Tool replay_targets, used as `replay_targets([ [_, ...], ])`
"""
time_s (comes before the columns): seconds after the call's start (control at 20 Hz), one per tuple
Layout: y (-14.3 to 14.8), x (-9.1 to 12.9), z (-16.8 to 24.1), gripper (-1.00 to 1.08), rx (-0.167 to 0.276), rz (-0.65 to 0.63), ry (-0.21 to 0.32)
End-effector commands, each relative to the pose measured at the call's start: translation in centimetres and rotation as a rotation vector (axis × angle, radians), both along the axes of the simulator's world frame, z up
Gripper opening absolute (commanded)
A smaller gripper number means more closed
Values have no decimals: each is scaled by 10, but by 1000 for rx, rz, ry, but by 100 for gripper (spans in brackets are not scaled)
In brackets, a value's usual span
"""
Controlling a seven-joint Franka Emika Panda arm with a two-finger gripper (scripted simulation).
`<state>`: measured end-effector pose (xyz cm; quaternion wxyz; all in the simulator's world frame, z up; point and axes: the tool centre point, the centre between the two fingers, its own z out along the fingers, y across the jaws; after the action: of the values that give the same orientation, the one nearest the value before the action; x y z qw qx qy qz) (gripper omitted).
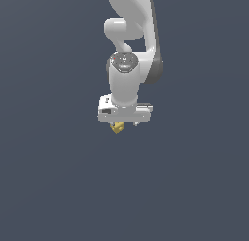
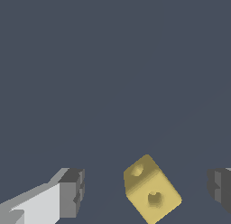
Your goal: Pick up the object and move it to a goal position.
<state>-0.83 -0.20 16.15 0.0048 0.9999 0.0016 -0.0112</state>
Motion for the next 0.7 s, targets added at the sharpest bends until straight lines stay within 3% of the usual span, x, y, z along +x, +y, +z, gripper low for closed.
replay_targets([
  [0.0, 0, 0, 0, 100, 0, 0, 0],
  [0.4, -28, 0, 9, 100, -22, -14, -10],
  [0.65, -29, 0, 10, 100, -23, -16, -11],
])
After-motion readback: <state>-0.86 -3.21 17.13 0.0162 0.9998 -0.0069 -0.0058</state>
